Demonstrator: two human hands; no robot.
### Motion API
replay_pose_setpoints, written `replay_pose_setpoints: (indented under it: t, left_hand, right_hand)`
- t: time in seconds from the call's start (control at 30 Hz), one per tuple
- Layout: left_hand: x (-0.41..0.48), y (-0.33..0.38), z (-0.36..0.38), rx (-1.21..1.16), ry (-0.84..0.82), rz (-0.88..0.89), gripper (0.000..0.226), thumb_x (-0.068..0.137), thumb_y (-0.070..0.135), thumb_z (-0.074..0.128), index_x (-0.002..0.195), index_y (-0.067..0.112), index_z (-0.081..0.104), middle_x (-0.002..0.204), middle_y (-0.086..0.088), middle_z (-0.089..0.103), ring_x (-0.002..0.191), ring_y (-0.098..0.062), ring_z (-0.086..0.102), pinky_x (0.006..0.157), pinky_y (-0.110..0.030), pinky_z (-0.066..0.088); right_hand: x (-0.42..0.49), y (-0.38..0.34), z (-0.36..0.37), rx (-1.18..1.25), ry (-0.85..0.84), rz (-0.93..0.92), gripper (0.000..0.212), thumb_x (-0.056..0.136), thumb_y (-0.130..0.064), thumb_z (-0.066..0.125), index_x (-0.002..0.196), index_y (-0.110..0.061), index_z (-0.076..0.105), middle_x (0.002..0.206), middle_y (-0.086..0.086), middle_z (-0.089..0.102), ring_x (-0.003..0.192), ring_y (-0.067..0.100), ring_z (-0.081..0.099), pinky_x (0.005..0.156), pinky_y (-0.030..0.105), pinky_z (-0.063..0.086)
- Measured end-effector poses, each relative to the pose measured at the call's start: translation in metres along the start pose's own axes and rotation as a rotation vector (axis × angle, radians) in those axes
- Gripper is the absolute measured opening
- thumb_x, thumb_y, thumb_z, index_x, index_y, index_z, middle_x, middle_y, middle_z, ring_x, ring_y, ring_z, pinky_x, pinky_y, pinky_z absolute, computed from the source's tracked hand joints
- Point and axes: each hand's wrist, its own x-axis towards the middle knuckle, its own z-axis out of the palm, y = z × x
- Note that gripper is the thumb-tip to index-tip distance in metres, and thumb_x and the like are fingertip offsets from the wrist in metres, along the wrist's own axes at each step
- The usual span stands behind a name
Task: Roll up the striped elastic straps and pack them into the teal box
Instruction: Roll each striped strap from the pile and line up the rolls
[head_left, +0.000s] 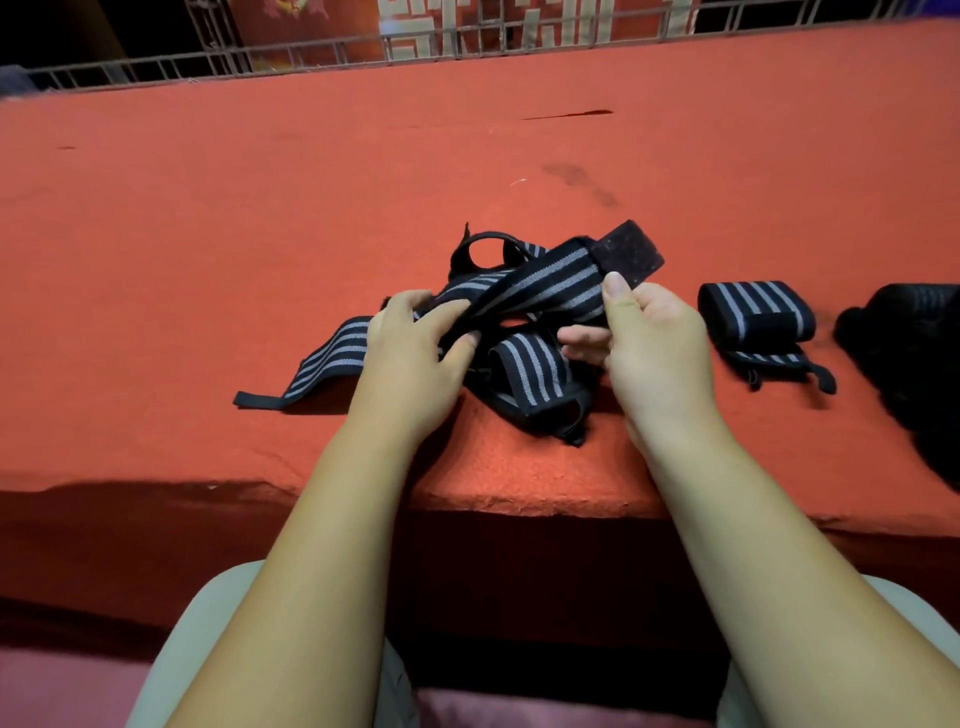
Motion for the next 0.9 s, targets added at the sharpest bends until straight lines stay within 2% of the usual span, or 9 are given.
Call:
replay_pose_setpoints:
  t: [0.07, 0.17, 0.23, 0.27, 0.4, 0.53, 0.67, 0.8, 0.9]
  left_hand:
    - [0.007, 0.000, 0.004, -0.064, 0.045, -0.033, 0.030, 0.107, 0.040, 0.062, 0.134, 0.031, 0.073, 0.144, -0.004, 0.053, 0.140, -0.028, 0.047, 0.122, -0.046, 0.039]
    - [0.015, 0.011, -0.001, -0.223, 0.116, -0.077, 0.017, 0.108, 0.036, 0.062, 0.099, 0.033, 0.076, 0.119, 0.002, 0.056, 0.114, -0.012, 0.055, 0.106, -0.030, 0.044]
    - [0.016, 0.023, -0.006, -0.267, 0.144, -0.051, 0.035, 0.108, 0.036, 0.062, 0.074, 0.037, 0.060, 0.100, 0.004, 0.052, 0.087, -0.011, 0.047, 0.089, -0.033, 0.043]
    - [0.017, 0.028, -0.007, -0.300, 0.156, -0.049, 0.039, 0.108, 0.038, 0.062, 0.070, 0.036, 0.055, 0.095, 0.005, 0.052, 0.084, -0.013, 0.045, 0.085, -0.033, 0.042]
    - [0.015, 0.035, -0.009, -0.525, 0.182, -0.075, 0.036, 0.104, 0.050, 0.067, 0.076, 0.027, 0.070, 0.099, 0.002, 0.068, 0.084, -0.001, 0.059, 0.083, -0.026, 0.046]
    - [0.014, 0.039, -0.011, -0.661, 0.130, -0.115, 0.065, 0.101, 0.058, 0.069, 0.079, -0.002, 0.060, 0.071, -0.006, 0.049, 0.065, -0.016, 0.043, 0.060, -0.034, 0.033]
    - [0.014, 0.044, -0.018, -0.832, 0.111, -0.162, 0.079, 0.093, 0.062, 0.076, 0.089, -0.014, 0.057, 0.077, -0.009, 0.054, 0.071, -0.021, 0.046, 0.065, -0.040, 0.036]
    - [0.008, 0.049, -0.023, -0.511, 0.013, -0.008, 0.046, 0.100, 0.047, 0.074, 0.077, 0.009, 0.065, 0.069, 0.005, 0.057, 0.061, -0.010, 0.049, 0.060, -0.033, 0.039]
    - [0.004, 0.054, -0.017, -0.212, -0.013, 0.102, 0.029, 0.089, 0.053, 0.081, 0.084, 0.027, 0.068, 0.082, 0.012, 0.068, 0.085, -0.008, 0.065, 0.072, -0.030, 0.048]
  right_hand:
    - [0.000, -0.004, -0.001, 0.052, -0.012, 0.008, 0.029, 0.115, -0.032, 0.050, 0.100, -0.007, 0.051, 0.072, 0.003, 0.079, 0.082, 0.027, 0.082, 0.091, 0.055, 0.064]
    - [0.001, -0.006, -0.002, 0.068, -0.013, 0.019, 0.027, 0.116, -0.030, 0.045, 0.106, -0.006, 0.051, 0.089, 0.005, 0.083, 0.088, 0.024, 0.083, 0.089, 0.047, 0.065]
    - [0.000, -0.007, -0.004, 0.103, 0.006, 0.028, 0.034, 0.117, -0.029, 0.043, 0.116, 0.003, 0.053, 0.098, 0.011, 0.083, 0.090, 0.022, 0.082, 0.082, 0.038, 0.066]
    - [0.000, -0.008, -0.005, 0.128, 0.009, 0.034, 0.036, 0.117, -0.028, 0.042, 0.120, 0.005, 0.054, 0.103, 0.013, 0.082, 0.091, 0.022, 0.082, 0.080, 0.034, 0.066]
    - [0.004, -0.005, -0.009, 0.186, 0.045, 0.057, 0.034, 0.117, -0.030, 0.042, 0.121, 0.001, 0.056, 0.113, 0.013, 0.079, 0.096, 0.021, 0.082, 0.085, 0.035, 0.065]
    - [0.008, -0.003, -0.012, 0.196, 0.080, 0.067, 0.033, 0.116, -0.033, 0.046, 0.117, -0.002, 0.058, 0.116, 0.012, 0.077, 0.096, 0.019, 0.081, 0.085, 0.035, 0.064]
    - [0.008, -0.002, -0.011, 0.258, 0.086, 0.112, 0.030, 0.115, -0.033, 0.048, 0.115, -0.004, 0.059, 0.121, 0.014, 0.074, 0.097, 0.019, 0.081, 0.085, 0.034, 0.065]
    - [0.003, -0.006, -0.010, 0.265, 0.033, 0.101, 0.026, 0.115, -0.027, 0.050, 0.112, -0.003, 0.056, 0.114, 0.014, 0.079, 0.095, 0.027, 0.082, 0.087, 0.044, 0.065]
    - [-0.003, -0.008, -0.009, 0.151, -0.061, 0.022, 0.026, 0.109, -0.034, 0.060, 0.104, -0.008, 0.062, 0.105, 0.017, 0.080, 0.096, 0.036, 0.081, 0.093, 0.059, 0.062]
